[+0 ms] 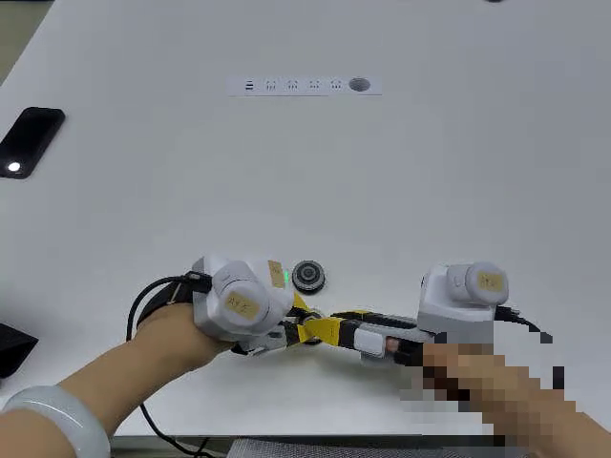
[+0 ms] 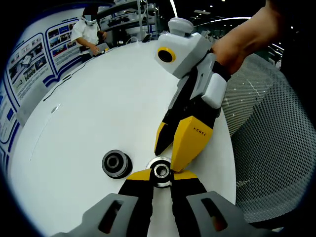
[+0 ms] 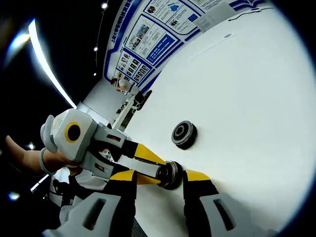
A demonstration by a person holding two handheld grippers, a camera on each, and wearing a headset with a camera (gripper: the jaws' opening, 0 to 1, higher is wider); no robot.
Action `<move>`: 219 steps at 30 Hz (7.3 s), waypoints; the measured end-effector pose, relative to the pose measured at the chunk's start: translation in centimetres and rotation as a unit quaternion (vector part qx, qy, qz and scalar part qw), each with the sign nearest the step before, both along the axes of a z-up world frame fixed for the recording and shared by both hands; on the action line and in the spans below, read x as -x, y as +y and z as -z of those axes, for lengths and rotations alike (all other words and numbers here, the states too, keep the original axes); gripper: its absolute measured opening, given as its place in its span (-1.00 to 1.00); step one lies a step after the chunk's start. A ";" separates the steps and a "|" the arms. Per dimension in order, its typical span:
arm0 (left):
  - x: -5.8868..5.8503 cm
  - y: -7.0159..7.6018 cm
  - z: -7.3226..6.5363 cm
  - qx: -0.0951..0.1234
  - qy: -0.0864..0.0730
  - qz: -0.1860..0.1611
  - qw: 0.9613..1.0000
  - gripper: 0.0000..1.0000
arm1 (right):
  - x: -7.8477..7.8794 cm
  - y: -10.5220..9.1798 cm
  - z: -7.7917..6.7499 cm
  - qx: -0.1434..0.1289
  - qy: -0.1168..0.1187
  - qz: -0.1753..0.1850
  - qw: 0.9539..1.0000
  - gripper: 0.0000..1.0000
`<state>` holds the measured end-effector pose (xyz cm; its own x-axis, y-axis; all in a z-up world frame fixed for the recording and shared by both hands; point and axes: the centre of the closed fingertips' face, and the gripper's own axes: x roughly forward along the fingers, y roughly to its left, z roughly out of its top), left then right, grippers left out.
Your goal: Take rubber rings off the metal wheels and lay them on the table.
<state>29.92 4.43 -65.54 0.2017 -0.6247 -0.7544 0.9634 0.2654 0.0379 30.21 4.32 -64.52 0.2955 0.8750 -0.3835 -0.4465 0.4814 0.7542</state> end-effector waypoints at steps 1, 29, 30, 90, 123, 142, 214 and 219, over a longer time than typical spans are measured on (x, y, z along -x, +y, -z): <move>0.0 0.0 0.0 0.000 0.000 0.000 1.000 -0.74 | 0.0 0.1 0.0 -0.001 0.001 0.000 1.000 -0.23; 0.0 0.0 0.1 0.003 -0.001 0.002 1.000 -0.75 | 0.5 0.5 -0.7 -0.047 0.047 -0.002 0.998 -0.13; 0.0 0.0 0.1 0.003 -0.001 0.002 1.000 -0.75 | 0.5 0.5 -0.7 -0.047 0.048 -0.001 0.998 -0.12; 0.0 0.2 0.2 0.005 0.000 0.002 1.000 -0.74 | 1.3 0.5 -1.2 -0.078 0.072 -0.013 0.994 0.11; 0.1 0.1 0.0 0.005 -0.002 -0.001 1.000 -0.74 | 1.3 0.2 -1.6 -0.067 0.059 -0.020 0.996 0.04; 0.0 0.1 0.1 0.007 -0.001 0.001 1.000 -0.74 | 0.5 -0.3 -0.1 -0.038 0.066 -0.004 0.997 -0.40; 0.2 0.1 0.2 0.005 0.001 0.008 1.000 -0.74 | 2.0 1.4 -1.6 -0.011 0.058 -0.172 0.983 0.28; 0.2 0.1 0.2 0.006 0.001 0.008 1.000 -0.74 | 1.9 1.2 -1.6 -0.012 0.061 -0.168 0.984 0.27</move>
